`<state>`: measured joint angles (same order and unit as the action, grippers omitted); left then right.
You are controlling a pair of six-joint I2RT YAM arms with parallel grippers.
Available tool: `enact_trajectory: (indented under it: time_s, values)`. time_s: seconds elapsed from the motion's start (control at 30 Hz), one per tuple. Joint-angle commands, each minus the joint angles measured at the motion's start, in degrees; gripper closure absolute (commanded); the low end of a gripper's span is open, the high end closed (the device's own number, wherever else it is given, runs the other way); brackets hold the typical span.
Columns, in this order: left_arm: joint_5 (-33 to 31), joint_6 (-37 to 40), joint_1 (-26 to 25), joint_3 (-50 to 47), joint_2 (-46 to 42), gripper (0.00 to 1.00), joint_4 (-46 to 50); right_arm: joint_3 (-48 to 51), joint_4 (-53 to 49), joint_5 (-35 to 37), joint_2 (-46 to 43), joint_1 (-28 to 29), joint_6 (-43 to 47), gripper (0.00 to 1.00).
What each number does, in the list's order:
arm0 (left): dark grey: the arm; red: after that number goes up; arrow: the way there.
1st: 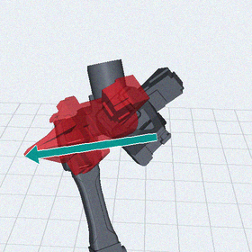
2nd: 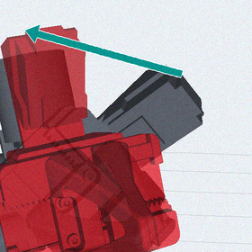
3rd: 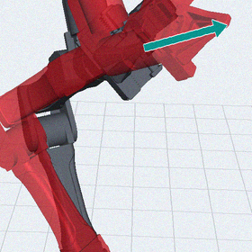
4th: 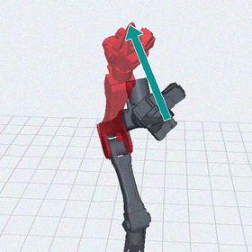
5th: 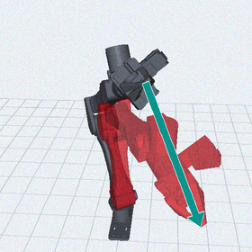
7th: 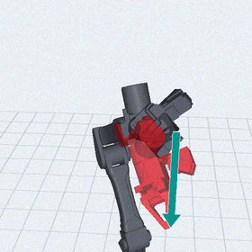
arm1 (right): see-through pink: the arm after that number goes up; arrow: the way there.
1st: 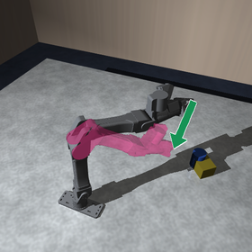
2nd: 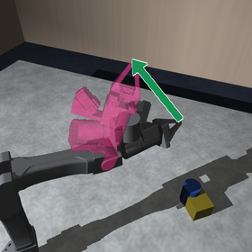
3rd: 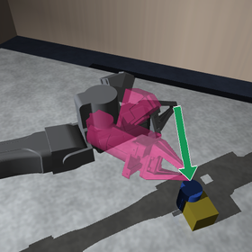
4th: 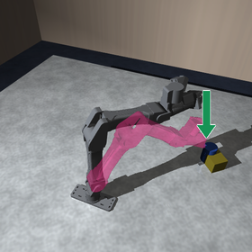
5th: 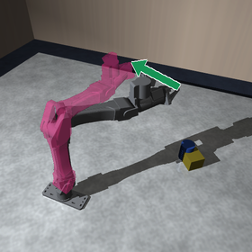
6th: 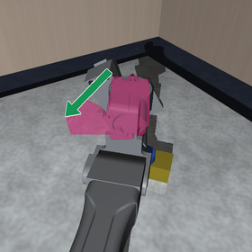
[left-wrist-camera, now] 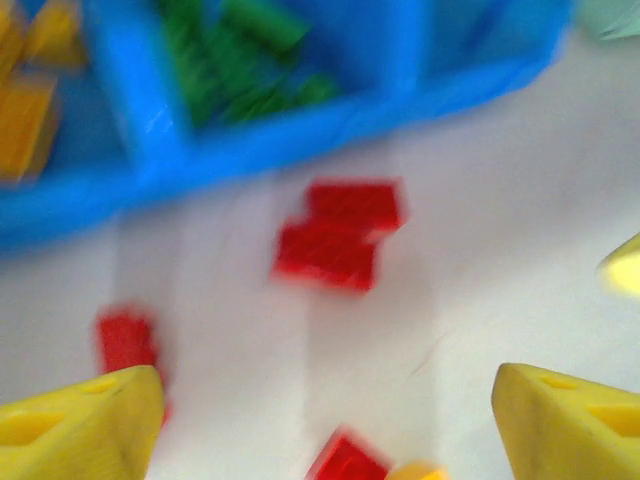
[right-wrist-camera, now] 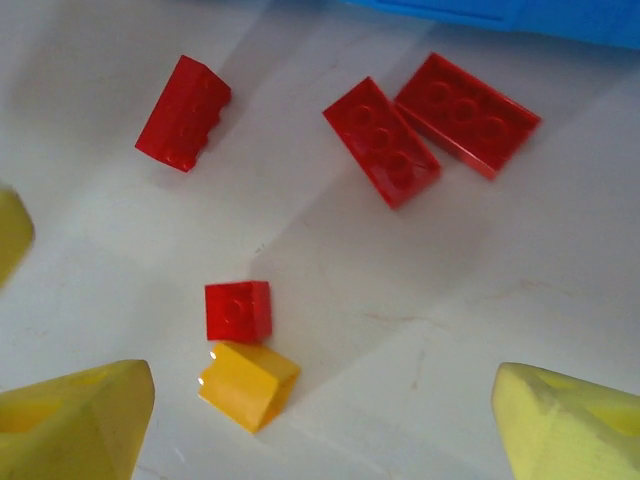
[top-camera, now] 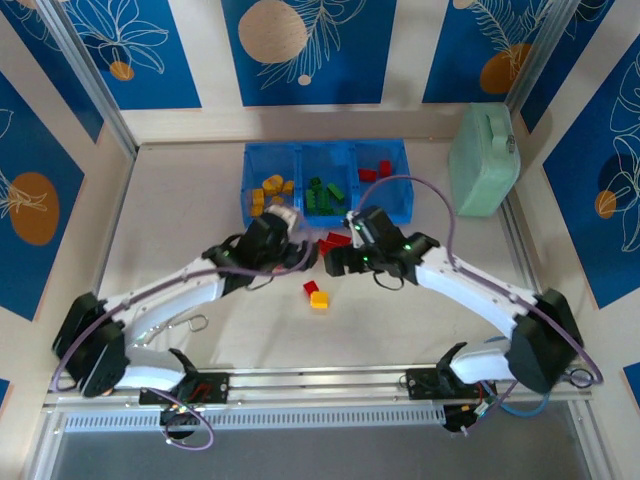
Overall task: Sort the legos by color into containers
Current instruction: Move the lego to the center of the table.
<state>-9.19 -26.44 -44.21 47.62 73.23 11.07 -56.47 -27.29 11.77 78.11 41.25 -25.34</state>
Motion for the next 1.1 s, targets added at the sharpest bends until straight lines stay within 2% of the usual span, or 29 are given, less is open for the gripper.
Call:
enact_trajectory:
  time_s: [0.0,0.13,0.27,0.33,0.43,0.47,0.77,1.07]
  values:
    - [-5.06,-9.54,0.75,-9.93,-11.33,0.17,-0.22,-6.4,-1.77,2.57,7.72,2.06,1.4,0.13]
    - [-6.53,-13.79,0.82,-18.42,-22.67,0.18,5.63,-16.4,-6.83,5.44,18.52,0.4,2.95,0.17]
    - [-7.07,-15.87,0.79,-22.34,-29.94,0.18,9.0,-23.31,-10.67,6.16,24.9,-2.4,6.07,0.18]
    - [-7.7,-16.33,0.78,-23.33,-31.92,0.18,9.42,-25.54,-12.34,6.46,27.06,-4.02,6.9,0.25]
    - [-7.76,-16.2,0.79,-23.79,-32.09,0.19,8.45,-26.23,-13.35,5.43,28.63,-6.79,5.75,0.46]
    - [-7.59,-16.04,0.8,-23.8,-31.65,0.19,7.93,-25.79,-12.96,5.34,28.64,-7.41,5.13,0.49]
    - [-4.44,-15.01,0.74,-22.18,-24.52,0.2,3.42,-25.13,-10.78,4.99,32.07,-9.17,2.27,0.56]
    - [-4.81,-14.52,0.79,-21.27,-25.41,0.2,4.61,-24.86,-10.55,9.2,36.84,-9.64,0.39,0.63]
